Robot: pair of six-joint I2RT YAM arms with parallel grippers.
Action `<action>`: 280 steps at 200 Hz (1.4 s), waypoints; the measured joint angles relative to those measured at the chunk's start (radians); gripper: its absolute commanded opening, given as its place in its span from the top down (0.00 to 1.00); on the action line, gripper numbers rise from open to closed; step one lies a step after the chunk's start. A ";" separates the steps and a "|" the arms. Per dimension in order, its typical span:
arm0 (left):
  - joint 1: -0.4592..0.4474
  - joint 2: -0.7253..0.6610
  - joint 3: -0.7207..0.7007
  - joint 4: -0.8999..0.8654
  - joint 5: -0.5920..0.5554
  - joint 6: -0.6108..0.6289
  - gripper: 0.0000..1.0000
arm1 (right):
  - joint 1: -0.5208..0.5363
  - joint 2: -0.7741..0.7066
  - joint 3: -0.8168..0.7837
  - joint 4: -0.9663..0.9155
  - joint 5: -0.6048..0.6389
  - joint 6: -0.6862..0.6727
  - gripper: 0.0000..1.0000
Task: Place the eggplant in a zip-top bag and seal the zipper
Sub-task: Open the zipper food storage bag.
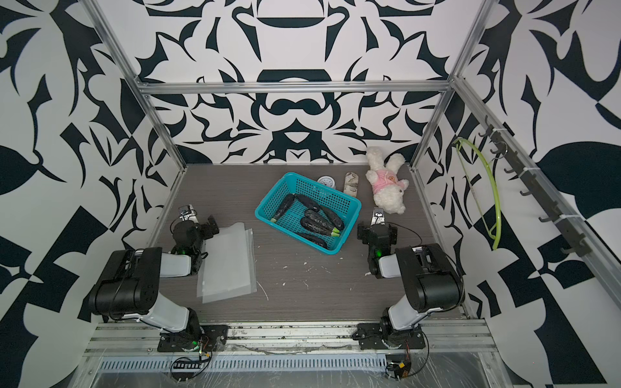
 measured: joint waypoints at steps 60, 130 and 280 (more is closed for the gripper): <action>0.000 -0.006 -0.001 -0.004 0.000 0.000 0.00 | -0.006 -0.028 0.003 -0.051 0.008 0.010 0.00; 0.010 -0.225 0.223 -0.443 0.021 -0.029 0.00 | -0.016 -0.243 0.229 -0.473 0.089 0.044 0.00; 0.053 -0.224 0.440 -1.257 0.368 -0.308 0.25 | 0.013 -0.469 0.414 -1.026 -0.312 0.290 0.06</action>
